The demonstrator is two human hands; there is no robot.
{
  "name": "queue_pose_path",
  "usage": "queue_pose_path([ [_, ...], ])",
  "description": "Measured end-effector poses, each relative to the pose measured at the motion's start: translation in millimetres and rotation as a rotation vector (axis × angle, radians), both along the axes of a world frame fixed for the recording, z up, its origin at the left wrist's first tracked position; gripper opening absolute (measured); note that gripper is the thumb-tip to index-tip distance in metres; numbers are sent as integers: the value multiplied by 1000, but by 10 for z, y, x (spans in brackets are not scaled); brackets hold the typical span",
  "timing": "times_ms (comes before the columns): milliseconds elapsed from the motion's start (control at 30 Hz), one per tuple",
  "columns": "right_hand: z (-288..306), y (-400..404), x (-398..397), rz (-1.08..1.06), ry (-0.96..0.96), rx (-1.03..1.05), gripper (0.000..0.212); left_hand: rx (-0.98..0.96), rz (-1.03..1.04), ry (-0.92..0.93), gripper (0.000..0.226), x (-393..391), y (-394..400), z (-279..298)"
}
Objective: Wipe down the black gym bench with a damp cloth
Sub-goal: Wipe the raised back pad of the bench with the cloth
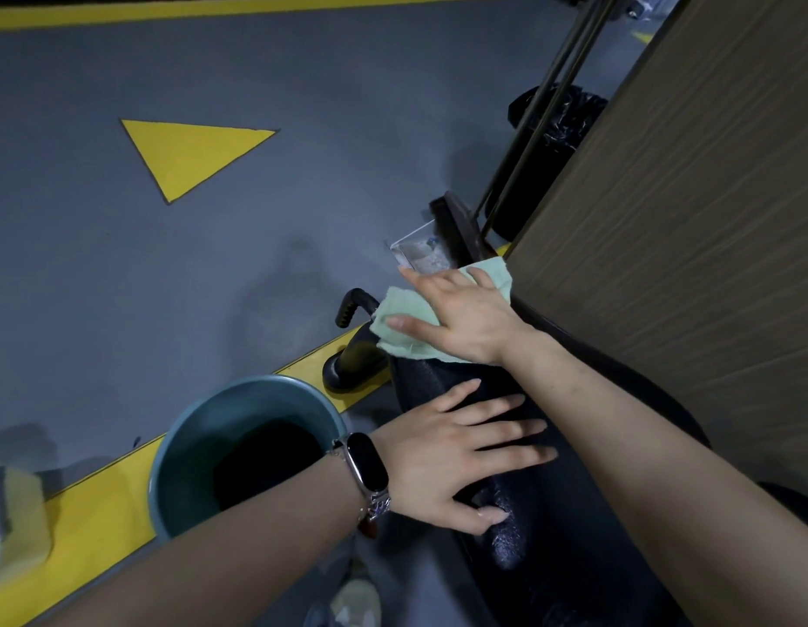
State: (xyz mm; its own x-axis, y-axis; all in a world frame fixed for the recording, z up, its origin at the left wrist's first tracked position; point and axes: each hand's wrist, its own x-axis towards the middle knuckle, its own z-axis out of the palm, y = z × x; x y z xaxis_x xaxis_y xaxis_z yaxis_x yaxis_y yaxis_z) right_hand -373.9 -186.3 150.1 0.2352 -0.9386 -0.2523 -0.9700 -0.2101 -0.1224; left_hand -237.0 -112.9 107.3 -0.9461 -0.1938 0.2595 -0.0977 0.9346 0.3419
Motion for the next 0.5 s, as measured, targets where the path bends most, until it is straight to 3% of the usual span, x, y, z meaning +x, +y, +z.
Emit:
queue_pose_path([
  [100,44,45,114,47,-15,9,81,1,9,20,67,-1,6,-14],
  [267,-33,60,199,152,11,-2,99,-21,23,15,68,-3,11,-37],
  [500,-27,26,-24,205,-27,-45,91,4,3,3,68,-2,3,-9],
])
